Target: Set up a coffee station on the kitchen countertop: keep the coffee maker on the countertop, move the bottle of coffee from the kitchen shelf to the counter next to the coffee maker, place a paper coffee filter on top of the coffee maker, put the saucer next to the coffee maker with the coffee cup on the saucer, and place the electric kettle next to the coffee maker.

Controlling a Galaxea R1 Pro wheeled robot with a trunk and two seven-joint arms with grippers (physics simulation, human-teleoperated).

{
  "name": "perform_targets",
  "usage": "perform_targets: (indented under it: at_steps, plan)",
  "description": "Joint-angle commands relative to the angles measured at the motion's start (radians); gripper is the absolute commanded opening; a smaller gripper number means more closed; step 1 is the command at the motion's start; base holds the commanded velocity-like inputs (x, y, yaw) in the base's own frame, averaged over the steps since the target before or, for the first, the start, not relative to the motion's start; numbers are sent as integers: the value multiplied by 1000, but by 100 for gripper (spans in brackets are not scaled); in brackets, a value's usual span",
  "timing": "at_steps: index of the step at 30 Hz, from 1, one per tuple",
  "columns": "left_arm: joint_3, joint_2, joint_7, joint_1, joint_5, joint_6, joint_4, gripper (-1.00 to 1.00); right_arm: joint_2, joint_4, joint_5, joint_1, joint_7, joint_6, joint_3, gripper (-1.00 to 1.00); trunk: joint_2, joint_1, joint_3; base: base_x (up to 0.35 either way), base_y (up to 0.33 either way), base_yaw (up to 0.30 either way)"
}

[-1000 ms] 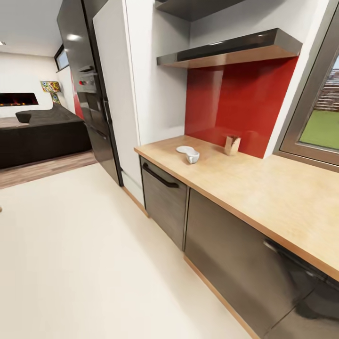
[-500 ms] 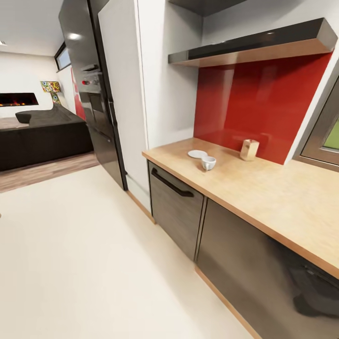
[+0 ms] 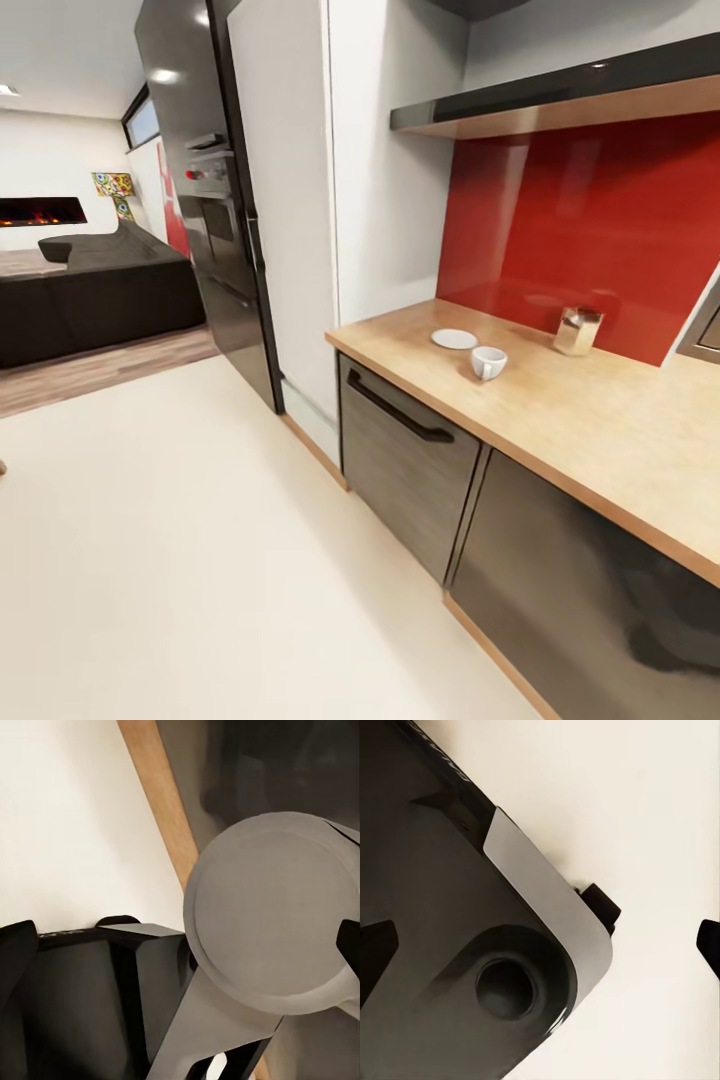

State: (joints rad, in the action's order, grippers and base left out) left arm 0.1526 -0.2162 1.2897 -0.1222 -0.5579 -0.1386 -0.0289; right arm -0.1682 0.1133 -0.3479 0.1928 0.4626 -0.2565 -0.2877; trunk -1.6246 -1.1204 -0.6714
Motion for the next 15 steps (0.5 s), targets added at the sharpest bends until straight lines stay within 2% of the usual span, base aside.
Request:
perform_targets:
  at_steps: [1, 15]
  plan:
    - [8, 0, 0, -1, -7, -10, 0, 100, -1, 0, -2, 0, 1, -4, -4, 100, 0, 0, -1, 270, 232, 4]
    - [8, 0, 0, -1, -7, -10, 1, 100, -1, 0, -2, 0, 1, -4, -4, 100, 0, 0, -1, 277, 229, 1]
